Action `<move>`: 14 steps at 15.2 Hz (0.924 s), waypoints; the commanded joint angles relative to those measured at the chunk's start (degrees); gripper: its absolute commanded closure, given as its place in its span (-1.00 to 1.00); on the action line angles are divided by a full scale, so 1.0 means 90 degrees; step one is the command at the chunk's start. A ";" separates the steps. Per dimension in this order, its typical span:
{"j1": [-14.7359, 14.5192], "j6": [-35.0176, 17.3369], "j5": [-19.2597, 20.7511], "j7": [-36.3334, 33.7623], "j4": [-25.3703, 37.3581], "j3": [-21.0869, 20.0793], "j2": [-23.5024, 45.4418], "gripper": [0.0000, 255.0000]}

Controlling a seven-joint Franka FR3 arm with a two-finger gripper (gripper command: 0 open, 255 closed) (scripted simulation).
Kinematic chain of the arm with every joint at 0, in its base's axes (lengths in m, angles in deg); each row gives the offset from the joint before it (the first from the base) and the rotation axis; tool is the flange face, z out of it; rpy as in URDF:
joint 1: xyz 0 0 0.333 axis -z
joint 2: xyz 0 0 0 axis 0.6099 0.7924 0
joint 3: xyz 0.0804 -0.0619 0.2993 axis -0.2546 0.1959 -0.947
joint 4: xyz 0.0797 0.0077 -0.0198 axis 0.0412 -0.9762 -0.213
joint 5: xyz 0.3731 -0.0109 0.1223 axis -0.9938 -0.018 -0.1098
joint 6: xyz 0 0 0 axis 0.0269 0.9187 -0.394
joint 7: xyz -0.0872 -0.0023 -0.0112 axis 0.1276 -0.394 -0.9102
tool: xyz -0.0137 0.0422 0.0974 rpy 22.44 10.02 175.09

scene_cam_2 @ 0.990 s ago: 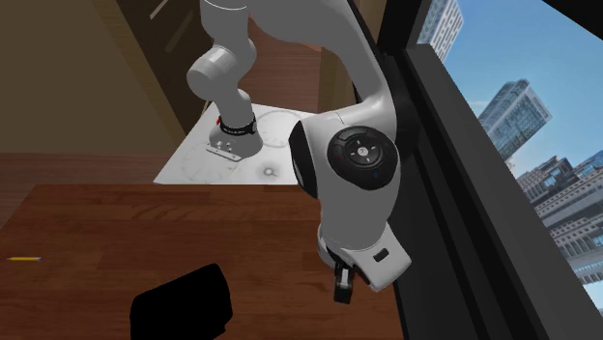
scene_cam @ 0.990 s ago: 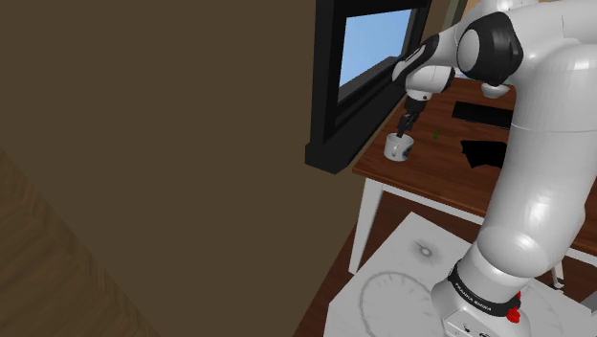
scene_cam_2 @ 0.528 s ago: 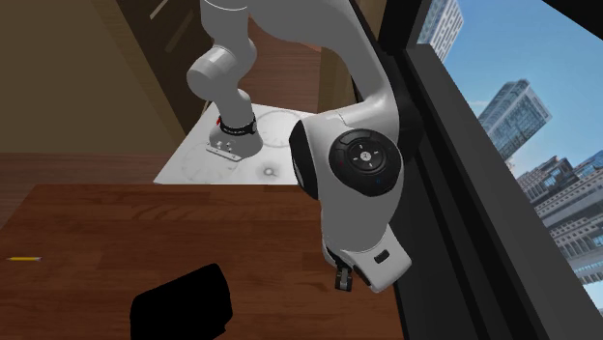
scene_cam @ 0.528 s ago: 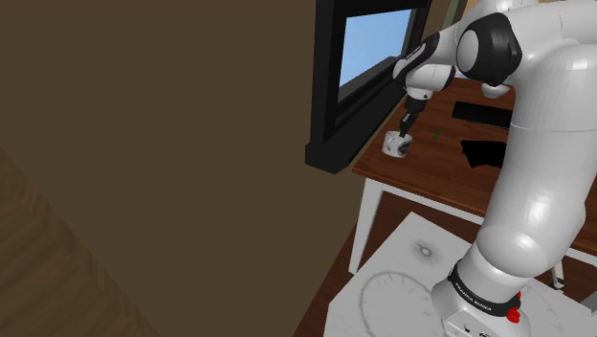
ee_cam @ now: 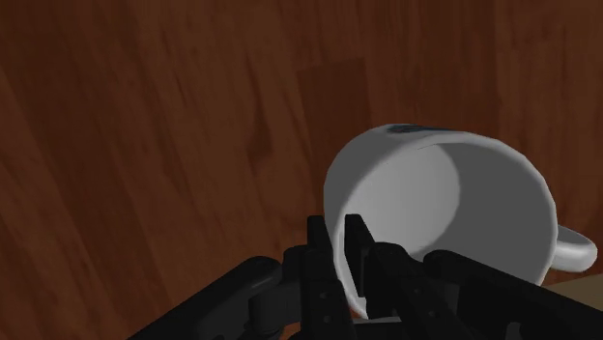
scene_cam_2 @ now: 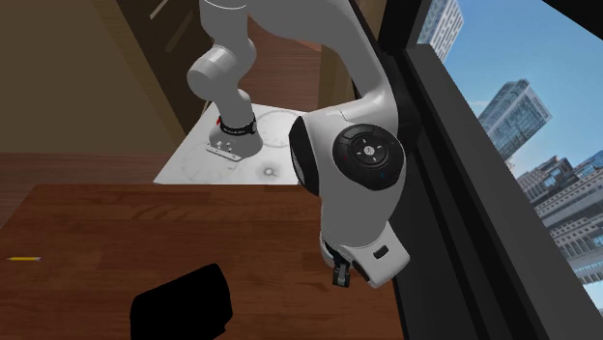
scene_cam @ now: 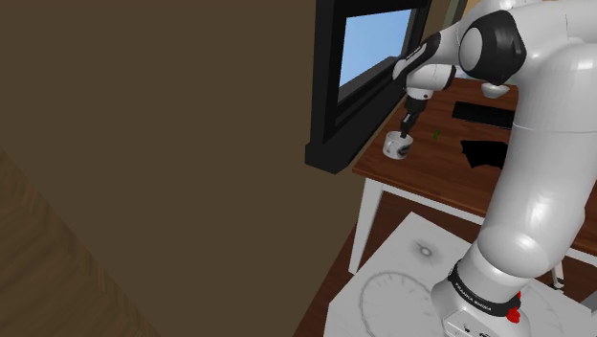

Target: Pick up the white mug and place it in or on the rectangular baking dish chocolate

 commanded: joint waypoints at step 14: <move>-0.0137 0.1267 0.0527 -0.0373 0.0648 0.0156 -0.0512 1.00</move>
